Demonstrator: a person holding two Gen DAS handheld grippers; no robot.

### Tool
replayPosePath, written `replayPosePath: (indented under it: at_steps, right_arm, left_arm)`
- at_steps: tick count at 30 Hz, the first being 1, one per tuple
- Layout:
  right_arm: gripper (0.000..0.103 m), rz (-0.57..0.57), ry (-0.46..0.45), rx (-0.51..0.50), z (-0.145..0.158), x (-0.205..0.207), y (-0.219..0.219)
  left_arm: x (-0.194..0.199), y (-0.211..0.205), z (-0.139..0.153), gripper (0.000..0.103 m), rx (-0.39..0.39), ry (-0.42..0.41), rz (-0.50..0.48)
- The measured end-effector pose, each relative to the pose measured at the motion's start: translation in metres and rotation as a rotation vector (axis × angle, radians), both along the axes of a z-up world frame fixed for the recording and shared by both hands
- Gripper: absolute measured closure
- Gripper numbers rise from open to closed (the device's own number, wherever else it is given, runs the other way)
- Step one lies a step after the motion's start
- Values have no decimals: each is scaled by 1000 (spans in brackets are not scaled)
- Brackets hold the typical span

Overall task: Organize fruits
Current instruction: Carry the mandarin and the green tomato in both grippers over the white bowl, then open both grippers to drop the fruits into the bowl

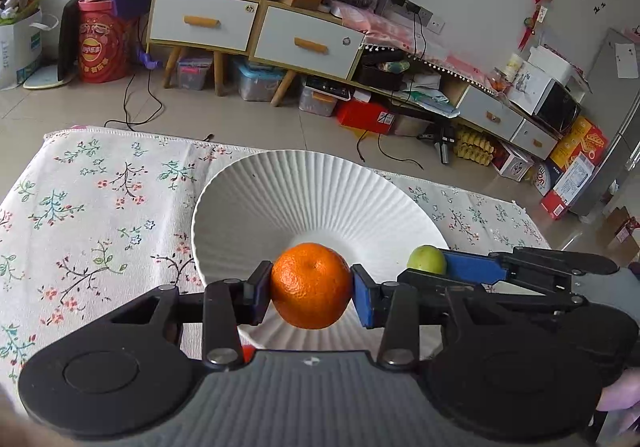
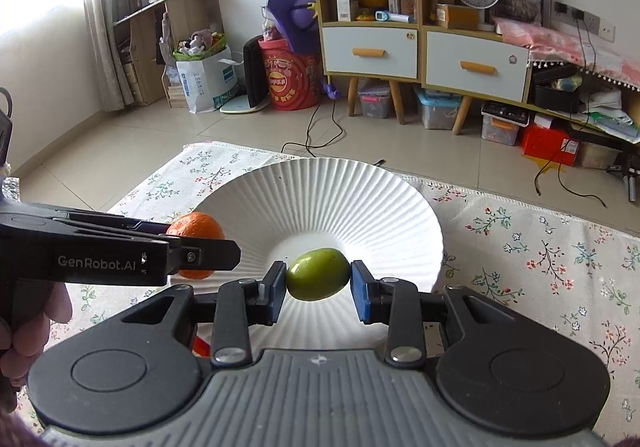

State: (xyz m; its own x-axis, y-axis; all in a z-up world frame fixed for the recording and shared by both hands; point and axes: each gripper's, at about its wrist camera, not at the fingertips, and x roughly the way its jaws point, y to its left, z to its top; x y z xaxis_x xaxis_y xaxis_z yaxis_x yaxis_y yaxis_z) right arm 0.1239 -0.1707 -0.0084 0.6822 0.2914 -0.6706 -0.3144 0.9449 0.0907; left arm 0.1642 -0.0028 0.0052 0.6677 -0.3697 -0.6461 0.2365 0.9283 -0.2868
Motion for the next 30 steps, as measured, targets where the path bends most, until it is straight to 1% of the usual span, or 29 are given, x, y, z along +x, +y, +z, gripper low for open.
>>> replayPosePath:
  at_steps: [7, 9, 11, 13, 17, 21, 23, 24, 26, 28, 30]
  right_arm:
    - [72, 49, 11, -46, -10, 8, 2]
    - [72, 51, 18, -47, -13, 9, 2]
    - [72, 49, 28, -45, -15, 12, 2]
    - [72, 47, 26, -41, -16, 11, 2]
    - [72, 50, 30, -33, -14, 12, 4]
    - [71, 60, 24, -46, -15, 12, 6]
    - [70, 60, 23, -49, -15, 12, 7]
    - [69, 63, 24, -49, -14, 13, 6]
    - [64, 67, 25, -48, -14, 13, 7]
    - [56, 64, 24, -49, -12, 12, 6]
    - [53, 54, 27, -53, -9, 10, 6]
  left_arm:
    - [21, -10, -8, 65, 2, -4, -28]
    - [24, -12, -11, 65, -9, 3, -26]
    - [26, -12, -15, 65, -37, 14, -15]
    - [26, -13, -18, 65, -57, 10, -16]
    - [29, -19, -20, 65, -71, 19, -21]
    - [30, -23, -20, 65, -50, 19, -30]
    - [28, -23, -18, 63, -50, 9, -27]
    - [29, -21, -18, 60, -60, 7, -24]
    - [30, -18, -16, 54, -73, 6, -15]
    - [28, -16, -14, 46, -74, 1, -9]
    - [27, -17, -12, 43, -73, 2, -7]
